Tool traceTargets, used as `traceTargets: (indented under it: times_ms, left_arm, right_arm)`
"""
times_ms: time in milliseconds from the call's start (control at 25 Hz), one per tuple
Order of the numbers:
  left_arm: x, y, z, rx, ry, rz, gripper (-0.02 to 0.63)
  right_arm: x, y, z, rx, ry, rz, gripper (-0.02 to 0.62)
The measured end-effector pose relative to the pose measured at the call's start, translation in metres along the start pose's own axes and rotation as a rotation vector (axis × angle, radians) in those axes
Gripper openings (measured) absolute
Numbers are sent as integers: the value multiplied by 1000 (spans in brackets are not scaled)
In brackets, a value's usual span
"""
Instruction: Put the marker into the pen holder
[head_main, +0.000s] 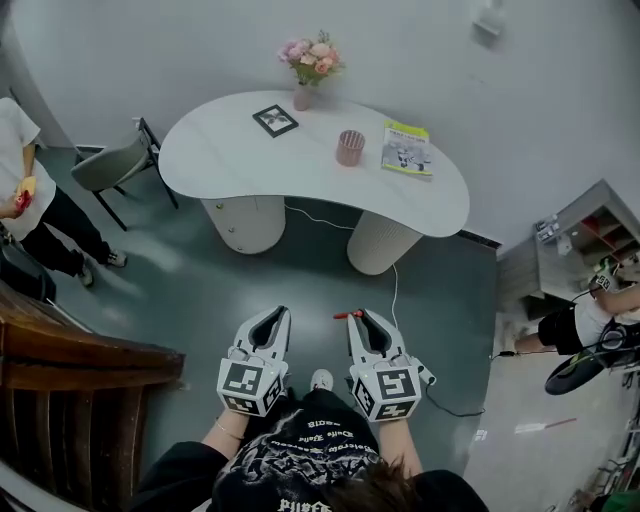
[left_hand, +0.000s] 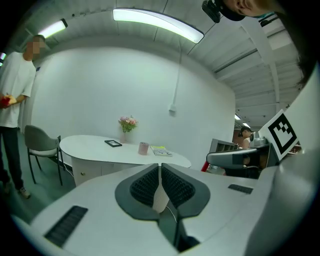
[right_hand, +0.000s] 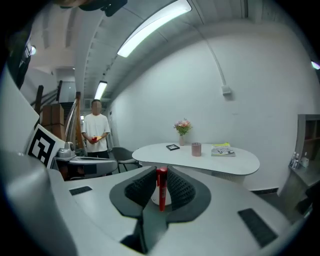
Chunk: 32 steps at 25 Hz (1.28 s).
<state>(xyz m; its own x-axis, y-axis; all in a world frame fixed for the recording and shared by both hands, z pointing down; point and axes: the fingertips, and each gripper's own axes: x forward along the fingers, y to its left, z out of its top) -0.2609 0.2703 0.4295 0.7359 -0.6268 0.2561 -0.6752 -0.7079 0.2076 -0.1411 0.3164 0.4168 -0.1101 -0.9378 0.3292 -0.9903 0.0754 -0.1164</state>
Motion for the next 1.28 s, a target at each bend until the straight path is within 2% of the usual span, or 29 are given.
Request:
traceTargets:
  times_ms: [240,440,640,800,1000,1280]
  left_arm:
    - [15,-16,1,-2,-18,4,35]
    - [40,-37,3,-6,-25,47,35]
    - [68,-48,5,-6,-28,56,35]
    - [97,-42,6,-1,-25,60,35]
    - [147,-32,21,36,-30,25,34]
    - [224,6,51,40,-15,-17,35]
  right_arm:
    - [2,-20,30,31,-97,20,87]
    - [2,-57,44,18,-123,47,87]
    - [14,-93,48,-5,-115,31,87]
    - [31,-116,47,-8,-112,15,87]
    - [64,-144,49,4,-95,-14,87]
    - [135,-180,80,9,-98,-52,87]
